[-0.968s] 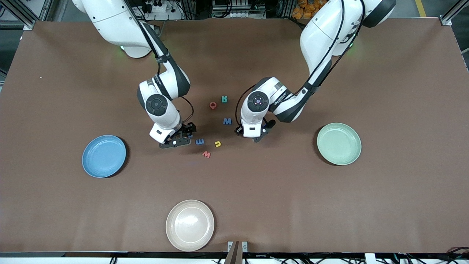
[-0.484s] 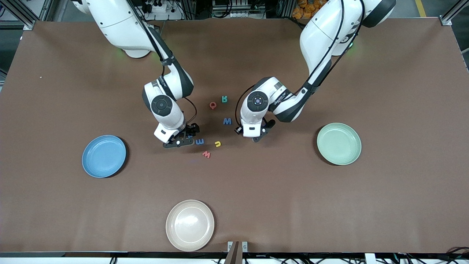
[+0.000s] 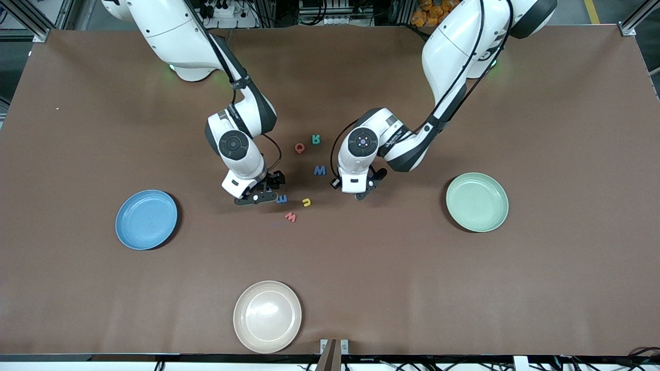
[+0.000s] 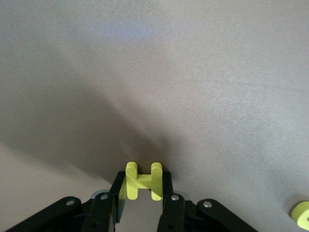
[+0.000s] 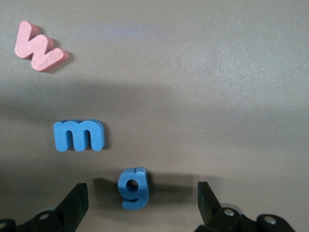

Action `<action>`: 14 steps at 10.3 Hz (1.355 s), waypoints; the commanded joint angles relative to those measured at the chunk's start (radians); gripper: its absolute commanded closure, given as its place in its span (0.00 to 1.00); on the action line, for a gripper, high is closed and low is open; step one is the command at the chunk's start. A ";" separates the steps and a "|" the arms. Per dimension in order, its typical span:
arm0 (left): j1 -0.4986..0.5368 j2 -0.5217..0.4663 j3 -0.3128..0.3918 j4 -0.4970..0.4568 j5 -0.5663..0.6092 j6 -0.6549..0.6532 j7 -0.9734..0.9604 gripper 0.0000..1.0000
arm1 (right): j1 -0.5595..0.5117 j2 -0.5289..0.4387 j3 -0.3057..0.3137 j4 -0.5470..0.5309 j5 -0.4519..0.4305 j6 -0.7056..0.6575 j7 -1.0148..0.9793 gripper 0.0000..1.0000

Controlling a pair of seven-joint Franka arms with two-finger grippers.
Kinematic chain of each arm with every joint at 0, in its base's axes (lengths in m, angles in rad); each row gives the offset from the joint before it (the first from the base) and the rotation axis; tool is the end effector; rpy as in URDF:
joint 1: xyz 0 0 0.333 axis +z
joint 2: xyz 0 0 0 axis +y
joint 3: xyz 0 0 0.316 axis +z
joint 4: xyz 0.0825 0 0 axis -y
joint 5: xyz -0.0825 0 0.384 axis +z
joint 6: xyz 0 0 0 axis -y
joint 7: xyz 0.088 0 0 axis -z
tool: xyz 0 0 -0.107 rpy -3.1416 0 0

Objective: Sort upper and lower case letters into plates
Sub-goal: 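Close the left gripper on yellow H while the right gripper grasps blue g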

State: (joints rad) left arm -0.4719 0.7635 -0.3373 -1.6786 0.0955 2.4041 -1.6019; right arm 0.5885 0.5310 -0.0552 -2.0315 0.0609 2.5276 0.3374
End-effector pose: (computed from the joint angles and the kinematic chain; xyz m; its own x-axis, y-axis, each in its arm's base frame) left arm 0.4854 -0.4737 0.1769 0.6799 0.7143 -0.1661 0.7243 -0.6894 0.0000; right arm 0.5123 0.3019 0.1779 0.9878 0.1519 -0.0336 0.1521 -0.9883 0.0060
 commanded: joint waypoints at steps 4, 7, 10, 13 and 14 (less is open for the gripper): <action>0.007 -0.067 0.006 0.010 0.107 -0.005 0.013 1.00 | 0.016 0.001 -0.005 -0.006 0.016 0.000 0.011 0.00; 0.036 -0.127 0.004 0.008 0.121 -0.049 0.113 1.00 | 0.016 0.014 -0.005 -0.004 0.016 0.007 0.011 0.00; 0.087 -0.209 0.003 0.008 0.121 -0.184 0.270 1.00 | 0.016 0.014 -0.005 -0.004 0.016 0.008 0.011 0.78; 0.151 -0.274 0.000 0.008 0.118 -0.298 0.419 1.00 | 0.016 0.014 -0.005 -0.004 0.016 0.008 0.011 1.00; 0.176 -0.292 -0.003 0.005 0.115 -0.334 0.474 1.00 | 0.014 0.009 -0.005 -0.004 0.017 0.008 0.011 1.00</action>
State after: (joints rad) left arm -0.3260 0.5134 -0.3324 -1.6489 0.1936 2.1122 -1.1888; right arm 0.5965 0.5326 -0.0544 -2.0306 0.0634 2.5288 0.3400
